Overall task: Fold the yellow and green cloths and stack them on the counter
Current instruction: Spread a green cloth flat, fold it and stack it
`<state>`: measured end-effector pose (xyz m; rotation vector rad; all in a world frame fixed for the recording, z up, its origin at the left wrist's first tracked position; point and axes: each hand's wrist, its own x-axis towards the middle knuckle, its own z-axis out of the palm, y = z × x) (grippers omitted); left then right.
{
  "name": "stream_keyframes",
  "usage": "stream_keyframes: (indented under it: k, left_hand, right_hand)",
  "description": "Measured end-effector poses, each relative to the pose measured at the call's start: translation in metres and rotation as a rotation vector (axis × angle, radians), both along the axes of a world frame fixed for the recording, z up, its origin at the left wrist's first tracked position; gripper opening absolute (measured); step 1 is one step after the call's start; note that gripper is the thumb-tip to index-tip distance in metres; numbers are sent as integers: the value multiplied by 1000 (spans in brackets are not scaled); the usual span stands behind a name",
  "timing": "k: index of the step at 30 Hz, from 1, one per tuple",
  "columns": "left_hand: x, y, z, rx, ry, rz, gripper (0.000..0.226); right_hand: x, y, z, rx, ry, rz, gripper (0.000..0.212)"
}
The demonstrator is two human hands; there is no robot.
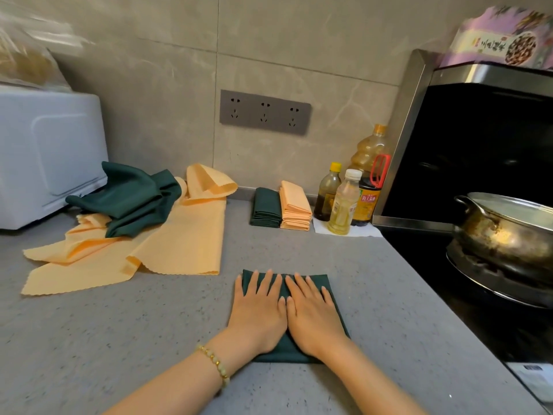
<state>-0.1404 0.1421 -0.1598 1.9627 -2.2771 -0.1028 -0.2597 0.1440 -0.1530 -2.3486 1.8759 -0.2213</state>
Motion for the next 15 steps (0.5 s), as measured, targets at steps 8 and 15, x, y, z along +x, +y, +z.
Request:
stream_keyframes:
  k: [8,15]
  left_hand:
    - [10,-1,2,34,34,12,70]
    - [40,8,7,79,68,-29,88]
  right_hand:
    - [-25,-6,0,28,-28,-38,56]
    - [-49,-2,5,67,-3,-53,53]
